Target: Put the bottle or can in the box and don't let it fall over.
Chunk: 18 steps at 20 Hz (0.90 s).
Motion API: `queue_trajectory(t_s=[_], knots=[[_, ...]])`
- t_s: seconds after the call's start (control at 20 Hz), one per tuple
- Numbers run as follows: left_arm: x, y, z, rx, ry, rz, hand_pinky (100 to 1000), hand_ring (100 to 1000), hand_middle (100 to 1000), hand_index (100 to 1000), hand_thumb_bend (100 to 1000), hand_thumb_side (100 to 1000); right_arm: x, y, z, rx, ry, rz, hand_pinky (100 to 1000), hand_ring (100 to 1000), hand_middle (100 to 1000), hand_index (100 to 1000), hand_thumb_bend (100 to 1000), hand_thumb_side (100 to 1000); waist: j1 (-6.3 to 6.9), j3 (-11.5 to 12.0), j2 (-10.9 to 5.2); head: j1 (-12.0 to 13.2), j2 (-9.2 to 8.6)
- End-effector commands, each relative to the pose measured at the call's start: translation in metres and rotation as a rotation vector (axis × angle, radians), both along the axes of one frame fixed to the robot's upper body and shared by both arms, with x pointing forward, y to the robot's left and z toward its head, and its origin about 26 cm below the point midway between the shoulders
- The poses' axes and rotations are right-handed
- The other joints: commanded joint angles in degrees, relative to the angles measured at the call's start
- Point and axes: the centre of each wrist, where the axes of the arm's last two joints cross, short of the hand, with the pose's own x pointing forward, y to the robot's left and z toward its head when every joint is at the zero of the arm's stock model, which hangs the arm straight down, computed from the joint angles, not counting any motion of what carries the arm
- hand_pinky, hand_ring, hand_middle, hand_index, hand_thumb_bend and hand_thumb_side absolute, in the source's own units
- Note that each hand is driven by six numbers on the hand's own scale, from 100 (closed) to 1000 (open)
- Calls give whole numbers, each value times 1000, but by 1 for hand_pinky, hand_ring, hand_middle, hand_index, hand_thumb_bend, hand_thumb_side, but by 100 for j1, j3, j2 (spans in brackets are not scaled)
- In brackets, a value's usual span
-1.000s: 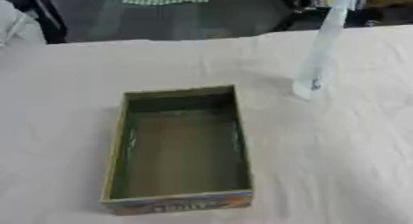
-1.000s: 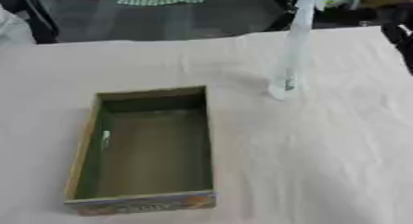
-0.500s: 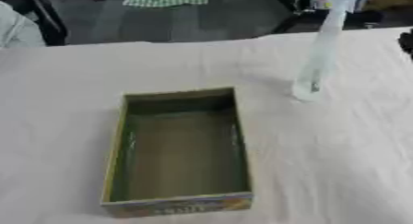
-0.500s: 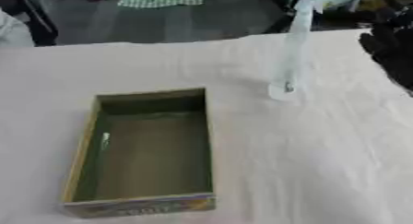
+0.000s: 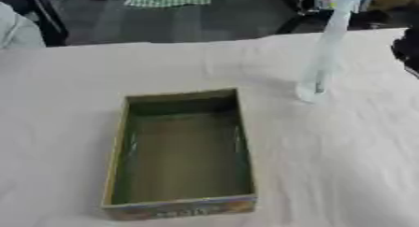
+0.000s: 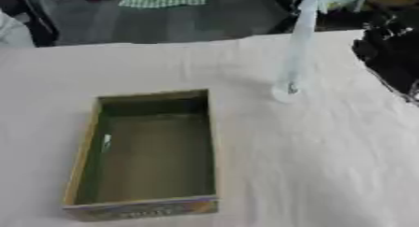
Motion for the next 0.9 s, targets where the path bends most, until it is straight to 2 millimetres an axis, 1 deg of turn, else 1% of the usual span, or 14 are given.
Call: queue_trajectory(t_s=[0.05,0.65,0.9], knots=[[-1,2,9,21,-29,-5,822,1000,982,767,778,653,0,2,9,-18,-15,27,100,100,314,1000,600,1000,-15,10,-84,-8,-58],[-1,1,9,19,-27,-8,823,1000,983,766,777,653,8,10,5,-5,13,83,100,100,298,1000,613,1000,-21,31,-68,-29,-59],[-1,1,9,19,-27,-9,823,1000,983,766,777,654,10,10,4,-9,35,98,100,100,291,1000,611,1000,-20,42,-60,-33,-65]])
